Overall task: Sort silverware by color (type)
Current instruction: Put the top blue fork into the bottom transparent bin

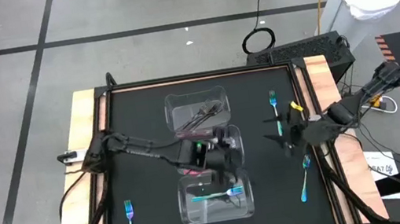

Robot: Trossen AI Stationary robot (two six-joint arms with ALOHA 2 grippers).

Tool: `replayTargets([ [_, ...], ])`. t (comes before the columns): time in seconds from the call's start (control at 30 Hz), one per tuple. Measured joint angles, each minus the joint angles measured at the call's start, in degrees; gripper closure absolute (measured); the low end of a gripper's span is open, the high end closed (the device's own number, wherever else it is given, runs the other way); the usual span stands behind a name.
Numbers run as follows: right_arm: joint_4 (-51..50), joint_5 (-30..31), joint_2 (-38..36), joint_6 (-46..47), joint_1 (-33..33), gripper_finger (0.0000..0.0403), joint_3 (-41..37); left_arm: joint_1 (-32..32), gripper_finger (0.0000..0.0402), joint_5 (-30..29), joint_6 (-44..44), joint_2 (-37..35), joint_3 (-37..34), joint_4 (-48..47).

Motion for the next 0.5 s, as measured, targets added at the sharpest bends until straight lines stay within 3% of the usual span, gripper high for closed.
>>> replayTargets([
  [0.27,-9.13,-0.19,-0.15,10.90,-12.13,0.0172,-0.37,3.29,0.0354,2.10,-2.49,0.00,-0.25,0.05],
  [0.5,-13.77,-0.33,-0.04,18.94,-20.55,0.0172,-0.41,5.11,0.0354,2.13,-1.11,-0.01,-5.41,0.70],
])
